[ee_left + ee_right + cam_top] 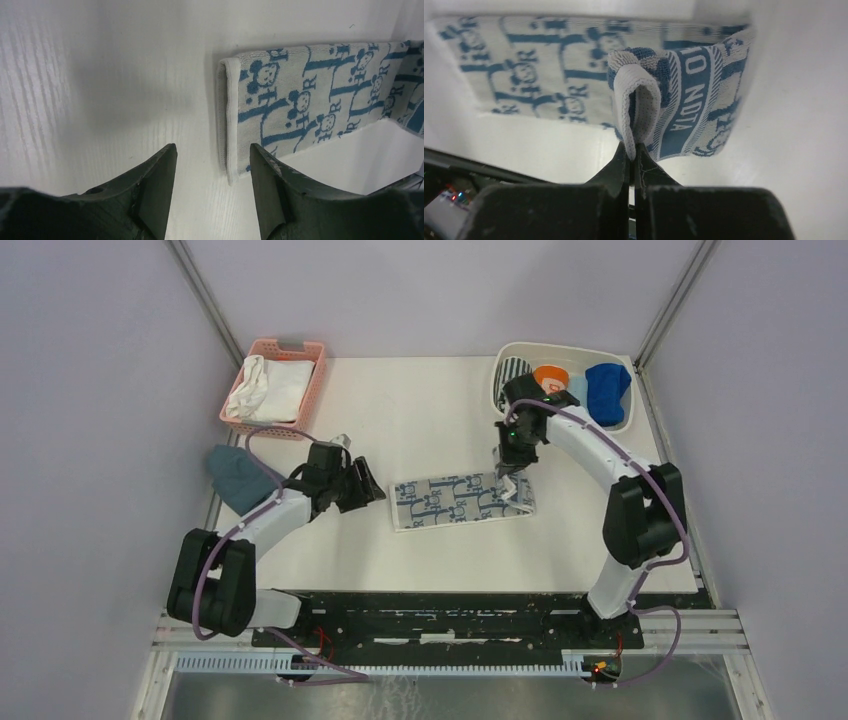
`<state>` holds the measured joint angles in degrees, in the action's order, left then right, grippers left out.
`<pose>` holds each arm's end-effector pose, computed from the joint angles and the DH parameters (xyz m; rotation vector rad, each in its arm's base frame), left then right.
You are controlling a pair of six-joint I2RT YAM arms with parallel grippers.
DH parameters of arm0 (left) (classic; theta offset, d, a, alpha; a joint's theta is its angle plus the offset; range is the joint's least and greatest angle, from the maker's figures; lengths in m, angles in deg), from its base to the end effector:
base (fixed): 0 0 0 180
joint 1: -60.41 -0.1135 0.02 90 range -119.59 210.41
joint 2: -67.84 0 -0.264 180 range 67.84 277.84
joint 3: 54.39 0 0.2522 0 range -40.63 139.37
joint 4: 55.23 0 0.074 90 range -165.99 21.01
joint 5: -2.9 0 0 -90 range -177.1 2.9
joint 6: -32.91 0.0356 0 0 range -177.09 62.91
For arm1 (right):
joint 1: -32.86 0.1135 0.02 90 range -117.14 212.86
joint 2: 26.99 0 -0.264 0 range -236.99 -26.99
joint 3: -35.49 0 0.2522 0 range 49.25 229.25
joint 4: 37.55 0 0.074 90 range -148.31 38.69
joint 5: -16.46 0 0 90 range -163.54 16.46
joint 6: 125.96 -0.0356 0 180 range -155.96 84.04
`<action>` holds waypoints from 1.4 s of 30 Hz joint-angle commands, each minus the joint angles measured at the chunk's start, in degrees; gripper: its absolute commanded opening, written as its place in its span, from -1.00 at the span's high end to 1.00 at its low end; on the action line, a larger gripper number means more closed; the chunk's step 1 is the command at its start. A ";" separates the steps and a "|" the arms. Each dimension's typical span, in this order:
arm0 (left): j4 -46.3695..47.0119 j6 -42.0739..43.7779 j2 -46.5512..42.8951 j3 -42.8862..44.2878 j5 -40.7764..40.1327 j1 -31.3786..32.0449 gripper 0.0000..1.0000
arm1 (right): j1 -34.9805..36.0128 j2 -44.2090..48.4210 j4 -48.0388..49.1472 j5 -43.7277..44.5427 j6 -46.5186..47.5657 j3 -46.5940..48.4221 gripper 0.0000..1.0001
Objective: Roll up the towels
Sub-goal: Fold the towel at the center of the board.
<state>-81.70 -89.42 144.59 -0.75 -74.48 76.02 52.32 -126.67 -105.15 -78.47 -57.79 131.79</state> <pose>0.2502 -0.0780 0.1887 -0.2640 2.4995 -0.6293 0.3307 0.1201 0.2554 0.0384 2.8474 0.2829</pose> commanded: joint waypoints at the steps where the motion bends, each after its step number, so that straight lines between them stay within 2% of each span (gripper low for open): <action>1: 6.82 -3.74 2.15 -1.02 2.41 1.00 -0.19 | 7.01 -4.24 1.81 -8.34 -3.23 6.91 0.99; 14: 8.19 -4.15 7.04 -1.63 -0.27 5.25 0.25 | 21.53 -15.73 2.50 -4.11 -12.36 20.67 0.99; 22: 8.67 -4.14 9.87 -1.61 -1.48 7.23 0.52 | 24.01 -19.03 3.30 -4.35 -14.66 23.49 0.99; 37: 5.71 -3.44 6.84 -1.33 -6.23 8.52 0.55 | 26.06 -23.73 4.31 -7.68 -15.18 25.01 0.91; 42: 3.33 -3.17 5.10 -0.49 -8.81 9.22 0.47 | 26.08 -24.38 4.55 -8.49 -15.07 24.68 0.91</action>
<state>-76.66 -91.76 152.96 -2.24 -79.49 84.48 78.13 -150.98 -102.14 -85.70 -72.21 154.22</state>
